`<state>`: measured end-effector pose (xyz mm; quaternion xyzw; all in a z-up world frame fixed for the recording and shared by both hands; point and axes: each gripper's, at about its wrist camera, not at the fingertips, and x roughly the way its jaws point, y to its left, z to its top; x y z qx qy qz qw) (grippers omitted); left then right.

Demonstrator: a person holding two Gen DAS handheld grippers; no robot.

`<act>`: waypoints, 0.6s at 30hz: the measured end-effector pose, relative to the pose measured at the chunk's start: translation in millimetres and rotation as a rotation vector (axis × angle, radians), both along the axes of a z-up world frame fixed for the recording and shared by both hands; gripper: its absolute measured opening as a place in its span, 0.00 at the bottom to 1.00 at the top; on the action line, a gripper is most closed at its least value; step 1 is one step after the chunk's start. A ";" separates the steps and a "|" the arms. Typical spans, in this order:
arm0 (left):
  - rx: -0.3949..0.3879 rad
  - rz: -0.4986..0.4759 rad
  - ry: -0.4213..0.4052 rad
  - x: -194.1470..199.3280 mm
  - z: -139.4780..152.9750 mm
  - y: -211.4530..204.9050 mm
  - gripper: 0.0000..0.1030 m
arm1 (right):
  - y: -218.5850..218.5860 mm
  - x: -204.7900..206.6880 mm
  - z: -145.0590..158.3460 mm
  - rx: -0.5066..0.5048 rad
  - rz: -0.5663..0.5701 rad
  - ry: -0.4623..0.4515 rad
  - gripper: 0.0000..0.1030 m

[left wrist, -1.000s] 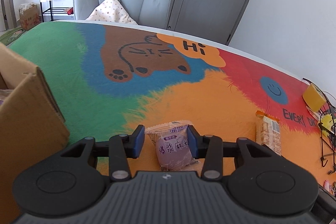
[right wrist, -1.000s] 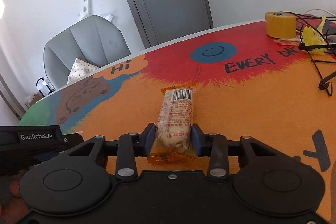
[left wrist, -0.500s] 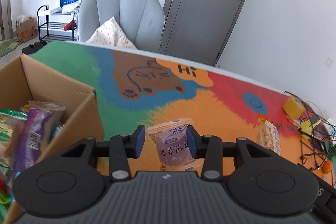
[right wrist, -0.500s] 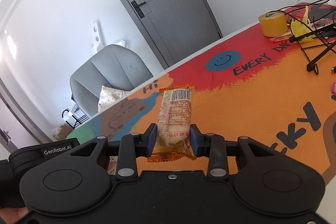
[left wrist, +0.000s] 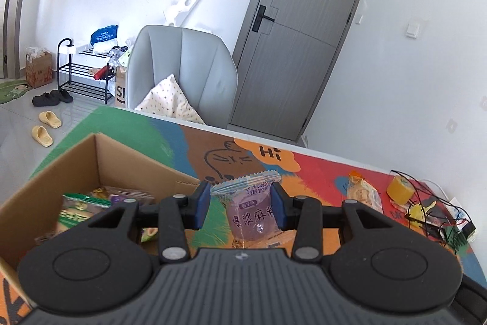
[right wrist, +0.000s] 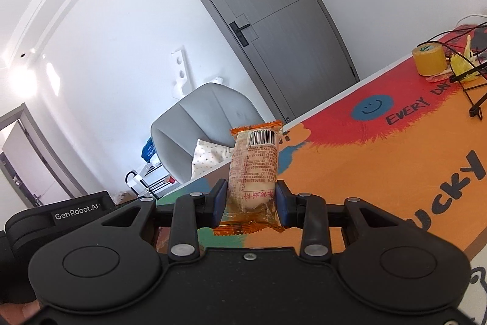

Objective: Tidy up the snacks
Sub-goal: 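Carry the pink bar and cracker pack over the box with both grippers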

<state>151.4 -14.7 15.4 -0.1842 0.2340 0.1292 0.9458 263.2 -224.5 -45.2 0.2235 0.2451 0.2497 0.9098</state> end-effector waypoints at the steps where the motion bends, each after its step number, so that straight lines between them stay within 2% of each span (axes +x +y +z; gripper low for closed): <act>1: -0.002 0.002 -0.005 -4.4 1.9 3.6 0.40 | 2.9 -2.5 2.2 0.001 0.006 -0.005 0.33; 18: -0.029 0.138 -0.031 -52.9 7.4 79.4 0.40 | 71.6 -27.2 27.4 -0.025 0.161 -0.069 0.33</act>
